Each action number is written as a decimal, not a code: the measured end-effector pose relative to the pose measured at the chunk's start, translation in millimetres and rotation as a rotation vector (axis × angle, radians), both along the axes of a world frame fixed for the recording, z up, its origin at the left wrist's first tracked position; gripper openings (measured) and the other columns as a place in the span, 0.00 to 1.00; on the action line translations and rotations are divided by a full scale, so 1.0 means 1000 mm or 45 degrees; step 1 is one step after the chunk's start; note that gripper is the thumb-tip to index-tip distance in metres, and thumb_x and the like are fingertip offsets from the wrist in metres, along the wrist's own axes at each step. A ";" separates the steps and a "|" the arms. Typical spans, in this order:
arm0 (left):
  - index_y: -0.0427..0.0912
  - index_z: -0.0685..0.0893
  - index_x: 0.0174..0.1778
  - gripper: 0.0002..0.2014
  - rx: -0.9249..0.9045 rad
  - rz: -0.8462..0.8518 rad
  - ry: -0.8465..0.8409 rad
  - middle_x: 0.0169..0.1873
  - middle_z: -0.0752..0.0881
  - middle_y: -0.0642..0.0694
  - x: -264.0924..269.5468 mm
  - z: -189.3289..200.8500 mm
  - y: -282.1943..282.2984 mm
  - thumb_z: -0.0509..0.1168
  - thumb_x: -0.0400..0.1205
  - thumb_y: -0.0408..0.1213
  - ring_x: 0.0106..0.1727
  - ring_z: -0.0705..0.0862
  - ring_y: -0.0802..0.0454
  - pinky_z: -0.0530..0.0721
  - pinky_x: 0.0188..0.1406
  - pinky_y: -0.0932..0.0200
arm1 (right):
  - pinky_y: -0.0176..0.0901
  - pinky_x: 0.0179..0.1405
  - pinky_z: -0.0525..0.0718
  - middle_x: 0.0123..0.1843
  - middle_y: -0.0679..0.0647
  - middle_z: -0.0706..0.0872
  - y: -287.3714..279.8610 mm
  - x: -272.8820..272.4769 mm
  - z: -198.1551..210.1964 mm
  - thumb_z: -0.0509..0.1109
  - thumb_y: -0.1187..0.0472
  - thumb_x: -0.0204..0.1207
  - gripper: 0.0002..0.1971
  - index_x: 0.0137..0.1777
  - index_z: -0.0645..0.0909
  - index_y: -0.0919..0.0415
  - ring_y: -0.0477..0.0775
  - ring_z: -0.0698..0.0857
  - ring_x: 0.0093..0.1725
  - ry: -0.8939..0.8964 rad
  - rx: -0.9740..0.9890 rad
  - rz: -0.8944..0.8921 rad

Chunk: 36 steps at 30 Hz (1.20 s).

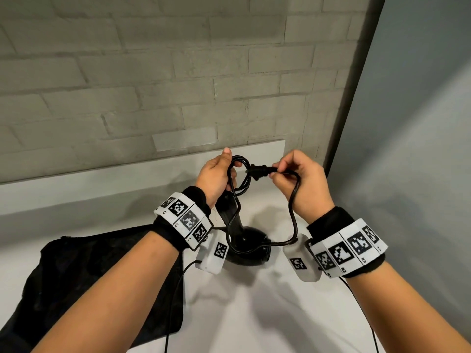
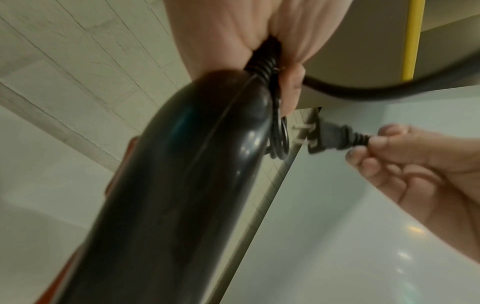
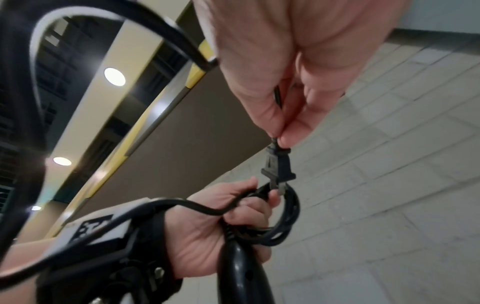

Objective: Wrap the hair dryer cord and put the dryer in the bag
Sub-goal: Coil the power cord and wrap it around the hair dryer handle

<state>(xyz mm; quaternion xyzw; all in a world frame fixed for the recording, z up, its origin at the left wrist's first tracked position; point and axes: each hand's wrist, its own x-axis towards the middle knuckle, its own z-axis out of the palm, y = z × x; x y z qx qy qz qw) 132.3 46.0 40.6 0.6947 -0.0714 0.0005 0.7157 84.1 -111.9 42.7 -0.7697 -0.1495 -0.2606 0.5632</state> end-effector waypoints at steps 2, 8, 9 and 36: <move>0.43 0.78 0.35 0.22 0.035 0.022 -0.013 0.10 0.71 0.55 0.001 -0.001 0.000 0.48 0.86 0.50 0.17 0.70 0.58 0.67 0.21 0.63 | 0.30 0.42 0.82 0.40 0.68 0.83 0.006 -0.001 0.000 0.67 0.78 0.67 0.21 0.31 0.71 0.48 0.63 0.84 0.43 -0.086 -0.048 0.032; 0.47 0.80 0.34 0.22 0.139 0.088 -0.097 0.17 0.69 0.53 -0.001 -0.002 0.000 0.48 0.85 0.52 0.19 0.66 0.58 0.64 0.21 0.62 | 0.46 0.37 0.81 0.33 0.46 0.74 0.019 0.002 -0.011 0.66 0.77 0.65 0.08 0.32 0.76 0.64 0.67 0.85 0.40 -0.249 -0.335 0.032; 0.48 0.80 0.34 0.22 0.163 0.094 -0.103 0.18 0.70 0.54 0.000 -0.002 0.000 0.48 0.85 0.52 0.21 0.67 0.57 0.65 0.23 0.61 | 0.42 0.36 0.79 0.33 0.48 0.74 0.021 0.003 -0.013 0.66 0.77 0.65 0.07 0.32 0.76 0.66 0.66 0.85 0.39 -0.266 -0.382 0.039; 0.43 0.78 0.38 0.14 -0.021 -0.115 -0.095 0.18 0.76 0.55 -0.004 0.000 0.005 0.52 0.86 0.40 0.16 0.69 0.62 0.69 0.19 0.70 | 0.30 0.50 0.76 0.55 0.55 0.78 0.036 0.039 -0.011 0.70 0.67 0.71 0.21 0.63 0.69 0.65 0.48 0.79 0.53 0.182 -0.354 0.008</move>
